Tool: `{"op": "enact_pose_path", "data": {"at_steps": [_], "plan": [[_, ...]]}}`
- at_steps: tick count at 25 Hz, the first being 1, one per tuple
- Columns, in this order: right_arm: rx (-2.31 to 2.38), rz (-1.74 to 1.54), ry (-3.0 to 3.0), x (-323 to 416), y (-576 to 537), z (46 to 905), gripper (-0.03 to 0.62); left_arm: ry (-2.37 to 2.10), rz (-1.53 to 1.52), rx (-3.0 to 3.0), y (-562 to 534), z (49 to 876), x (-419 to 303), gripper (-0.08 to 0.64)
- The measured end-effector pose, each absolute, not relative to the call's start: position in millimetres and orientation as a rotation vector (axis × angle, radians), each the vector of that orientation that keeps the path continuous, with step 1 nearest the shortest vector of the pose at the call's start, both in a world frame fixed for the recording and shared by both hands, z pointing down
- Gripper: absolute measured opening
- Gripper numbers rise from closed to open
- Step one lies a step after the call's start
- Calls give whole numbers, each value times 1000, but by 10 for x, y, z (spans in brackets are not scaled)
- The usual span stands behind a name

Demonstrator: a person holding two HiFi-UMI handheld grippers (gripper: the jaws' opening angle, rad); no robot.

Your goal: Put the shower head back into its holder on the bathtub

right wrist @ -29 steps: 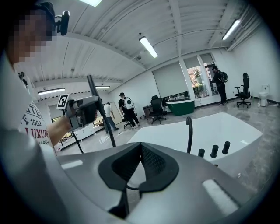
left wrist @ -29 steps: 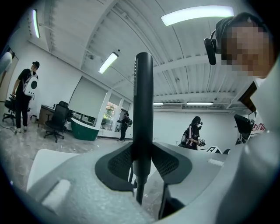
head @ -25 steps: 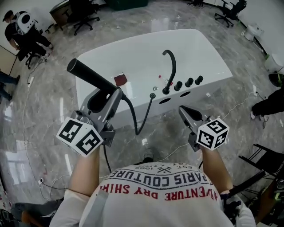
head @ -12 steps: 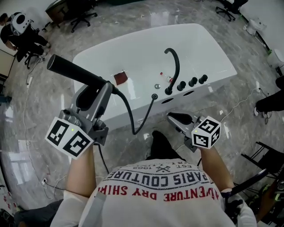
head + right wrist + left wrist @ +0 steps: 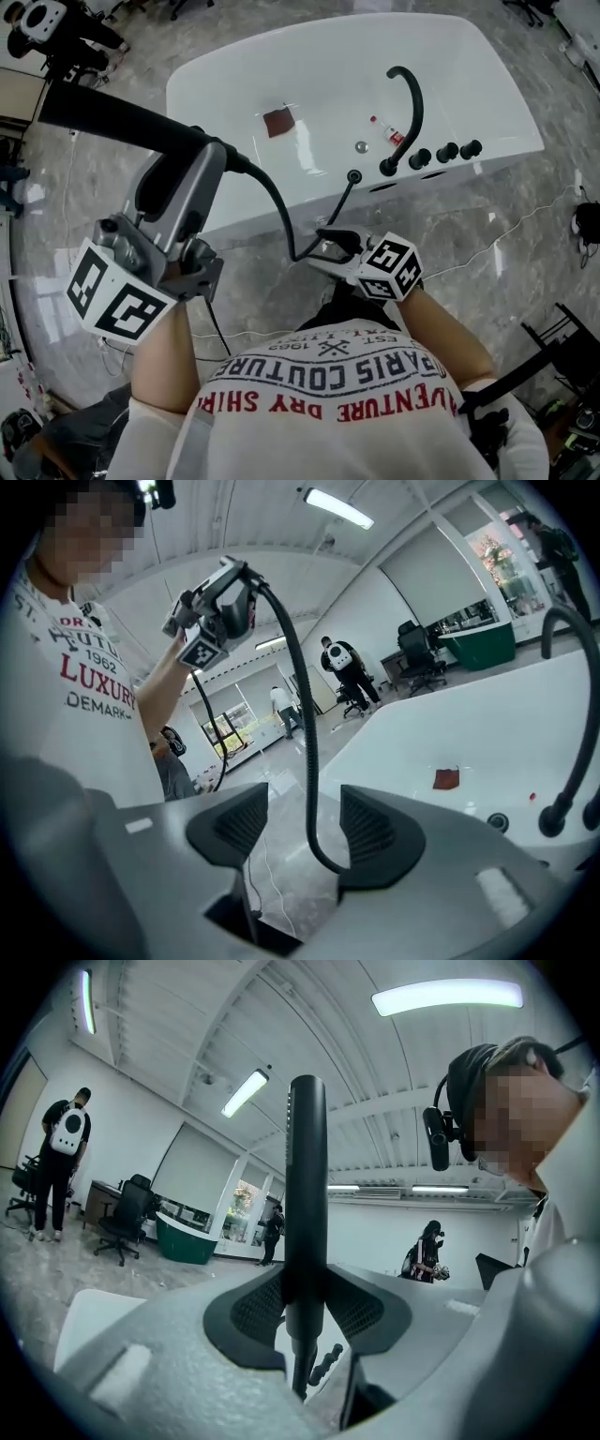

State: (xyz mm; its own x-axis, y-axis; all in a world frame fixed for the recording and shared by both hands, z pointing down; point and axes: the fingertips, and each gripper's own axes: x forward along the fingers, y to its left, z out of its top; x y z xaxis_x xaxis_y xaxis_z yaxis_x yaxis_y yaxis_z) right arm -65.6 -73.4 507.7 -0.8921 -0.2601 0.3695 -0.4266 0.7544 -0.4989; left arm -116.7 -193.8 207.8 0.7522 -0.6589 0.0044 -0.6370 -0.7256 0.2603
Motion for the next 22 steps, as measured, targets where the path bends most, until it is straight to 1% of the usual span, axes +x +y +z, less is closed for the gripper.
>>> {"op": "enact_pose_path", "data": {"at_steps": [3, 7, 11, 13, 14, 16, 22], "plan": [[518, 787, -2671, -930, -875, 5228, 239, -1024, -117, 2723, -1943, 2076, -1168, 138], [473, 745, -2658, -1151, -977, 5404, 233, -1063, -143, 2730, -1933, 1964, -1234, 138], [439, 761, -2642, -1269, -930, 5576, 183, -1102, -163, 2718, -1889, 1913, -1302, 138], [415, 776, -2633, -1311, -933, 5637, 178, -1123, -147, 2721, -1908, 1932, -1302, 138], [403, 773, -2626, -1345, -935, 5637, 159, -1140, -132, 2728, -1915, 1918, -1329, 138], [391, 762, -2612, -1398, -941, 5593, 66, -1174, -102, 2741, -1914, 1860, -1415, 138], [457, 764, -2617, -1098, -990, 5391, 66, -1216, -118, 2724, -1857, 1839, -1536, 138]]}}
